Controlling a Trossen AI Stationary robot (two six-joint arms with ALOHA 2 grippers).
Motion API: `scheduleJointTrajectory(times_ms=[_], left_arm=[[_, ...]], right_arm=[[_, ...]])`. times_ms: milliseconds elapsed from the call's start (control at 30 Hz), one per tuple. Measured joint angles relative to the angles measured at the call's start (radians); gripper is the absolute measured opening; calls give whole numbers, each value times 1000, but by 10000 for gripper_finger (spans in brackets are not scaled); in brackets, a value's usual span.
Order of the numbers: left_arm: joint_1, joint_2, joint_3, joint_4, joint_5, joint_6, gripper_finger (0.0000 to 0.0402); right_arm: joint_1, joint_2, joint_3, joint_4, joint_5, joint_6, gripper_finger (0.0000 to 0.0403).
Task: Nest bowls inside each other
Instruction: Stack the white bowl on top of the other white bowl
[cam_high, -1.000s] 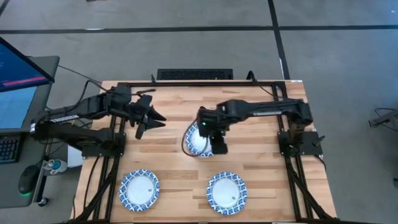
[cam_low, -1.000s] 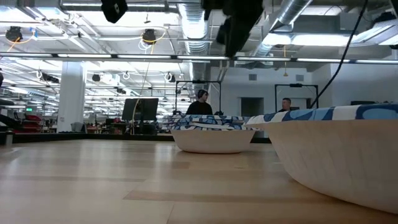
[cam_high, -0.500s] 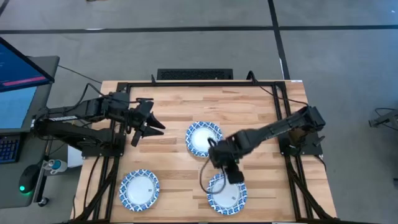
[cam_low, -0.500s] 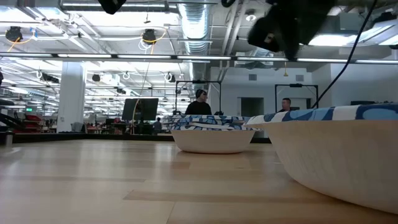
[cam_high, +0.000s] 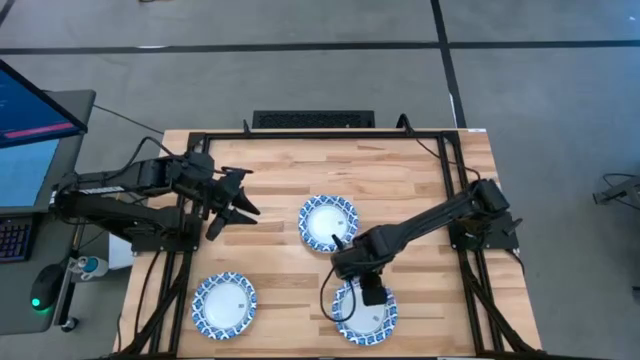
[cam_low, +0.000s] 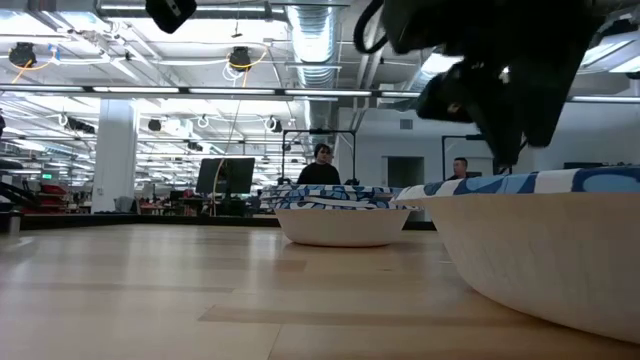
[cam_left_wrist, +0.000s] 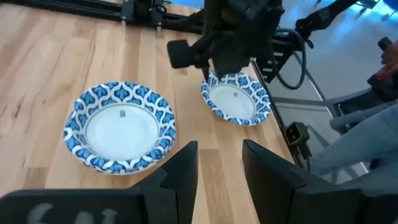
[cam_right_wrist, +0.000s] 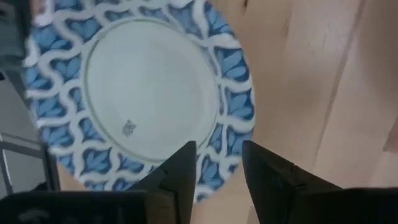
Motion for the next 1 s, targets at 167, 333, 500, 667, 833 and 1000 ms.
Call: scheduleJointTrajectory(times_ms=[167,333,500,667,833,1000], left_arm=[[0,0,0,-2,1,28,116],[0,0,0,-4,22,34,116],[0,-10,0,-5,24,34,116],[1,-33,0,0,24,30,116],[1,-70,1,-3,-6,17,116],[1,-106,0,-19,-34,-22,116]], right_arm=[[-18,46,0,-1,-2,31,148],[-23,103,0,-5,-2,32,142],[-21,137,0,-8,2,39,132],[-21,133,2,-10,5,51,89],[-21,120,2,-10,0,51,13],[-21,121,11,-78,4,102,10]])
